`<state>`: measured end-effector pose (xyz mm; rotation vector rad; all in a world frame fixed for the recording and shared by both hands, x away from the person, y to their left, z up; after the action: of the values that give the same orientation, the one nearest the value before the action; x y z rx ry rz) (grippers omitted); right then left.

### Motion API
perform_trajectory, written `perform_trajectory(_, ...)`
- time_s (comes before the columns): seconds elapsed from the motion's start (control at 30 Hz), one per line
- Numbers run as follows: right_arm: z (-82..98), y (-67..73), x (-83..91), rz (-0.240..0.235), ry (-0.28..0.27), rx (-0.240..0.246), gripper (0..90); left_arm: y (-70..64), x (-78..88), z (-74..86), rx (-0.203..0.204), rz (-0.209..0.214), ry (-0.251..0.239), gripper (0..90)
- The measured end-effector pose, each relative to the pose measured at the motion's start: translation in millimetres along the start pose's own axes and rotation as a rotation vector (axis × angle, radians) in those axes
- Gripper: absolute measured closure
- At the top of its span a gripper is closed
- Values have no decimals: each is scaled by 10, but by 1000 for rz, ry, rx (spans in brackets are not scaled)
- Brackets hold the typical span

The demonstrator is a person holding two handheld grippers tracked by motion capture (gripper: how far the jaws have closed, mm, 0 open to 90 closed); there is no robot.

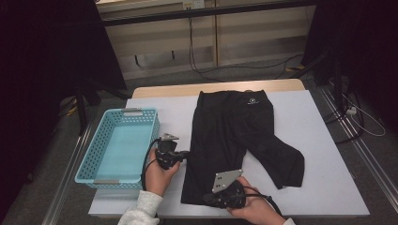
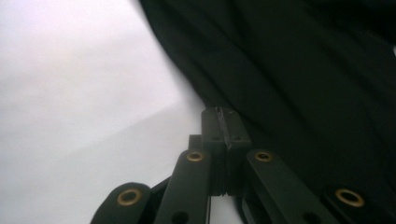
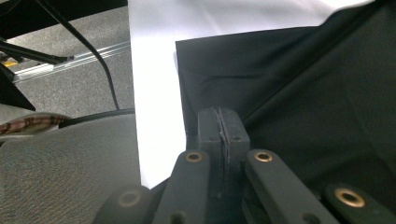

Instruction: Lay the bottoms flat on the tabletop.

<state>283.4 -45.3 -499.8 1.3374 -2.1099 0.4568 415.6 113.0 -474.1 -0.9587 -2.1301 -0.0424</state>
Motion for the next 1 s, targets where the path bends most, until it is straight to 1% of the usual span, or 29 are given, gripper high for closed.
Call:
perform_trajectory(0.03,-3,-3,1,0,-2,-6,896,6,11,-13,2,-5,-22,900)
perform_trajectory(0.1,-2,-7,-2,-1,-1,-12,896,-3,10,-22,9,7,-19,867)
perform_trajectory(0.13,-1,-5,-4,-1,-3,-12,895,-10,-1,-19,3,4,-13,844)
perform_trajectory(0.17,-1,-1,-4,2,-2,-13,895,-22,-25,-10,3,3,-3,796)
perform_trajectory(0.2,-4,2,-5,3,-3,-14,895,-32,-40,-2,3,5,5,712)
perform_trajectory(0.27,-6,10,-6,0,-3,-6,895,-47,-77,14,6,6,11,644)
perform_trajectory(0.3,-6,10,-5,0,-4,-5,895,-52,-94,28,6,11,24,596)
perform_trajectory(0.33,-6,7,-3,3,-5,-8,894,-58,-114,46,7,11,39,580)
perform_trajectory(0.37,-3,4,-1,4,-3,-8,889,-68,-139,63,4,15,48,581)
perform_trajectory(0.4,-2,-2,3,3,-5,-3,880,-79,-172,91,2,26,75,587)
perform_trajectory(0.43,-8,-13,15,13,-11,-6,833,-80,-179,89,-10,16,67,643)
perform_trajectory(0.47,-16,-25,27,21,-18,-8,780,-76,-185,86,-16,10,71,696)
perform_trajectory(0.5,-35,-57,64,41,-27,-13,742,-77,-190,87,-11,21,76,772)
perform_trajectory(0.53,-49,-86,94,56,-37,-18,703,-78,-197,89,-4,28,74,826)
perform_trajectory(0.57,-64,-136,140,83,-49,-33,623,-81,-202,90,0,38,75,883)
perform_trajectory(0.6,-70,-200,189,114,-57,-44,584,-82,-197,81,2,32,76,890)
perform_trajectory(0.63,-68,-283,252,150,-69,-60,565,-75,-189,73,-1,23,73,897)
perform_trajectory(0.67,-59,-335,291,168,-75,-71,542,-64,-168,63,12,19,65,897)
perform_trajectory(0.73,-19,-473,389,214,-85,-108,528,-11,-112,50,30,5,50,898)
perform_trajectory(0.77,15,-553,441,244,-82,-115,523,7,-88,51,28,-3,55,898)
perform_trajectory(0.87,98,-702,527,287,-79,-154,504,34,-44,50,39,3,46,896)
perform_trajectory(0.9,131,-760,560,310,-76,-166,492,31,-43,50,35,1,46,894)
perform_trajectory(0.97,172,-849,617,350,-67,-172,488,24,-56,43,30,-8,36,885)
perform_trajectory(1.0,181,-876,644,357,-71,-180,484,24,-58,42,25,-13,36,864)
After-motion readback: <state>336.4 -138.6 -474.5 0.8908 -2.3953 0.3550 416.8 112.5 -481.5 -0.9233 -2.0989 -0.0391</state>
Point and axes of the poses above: each handheld gripper's, and its own axes: x roughly backward along the jaws, z roughly out of its underside, y roughly to its left, the point moved 5 cm from there along -x, roughly forward along the jaws, and after that the axes turned 6 degrees about z, right-handed, at the moved point
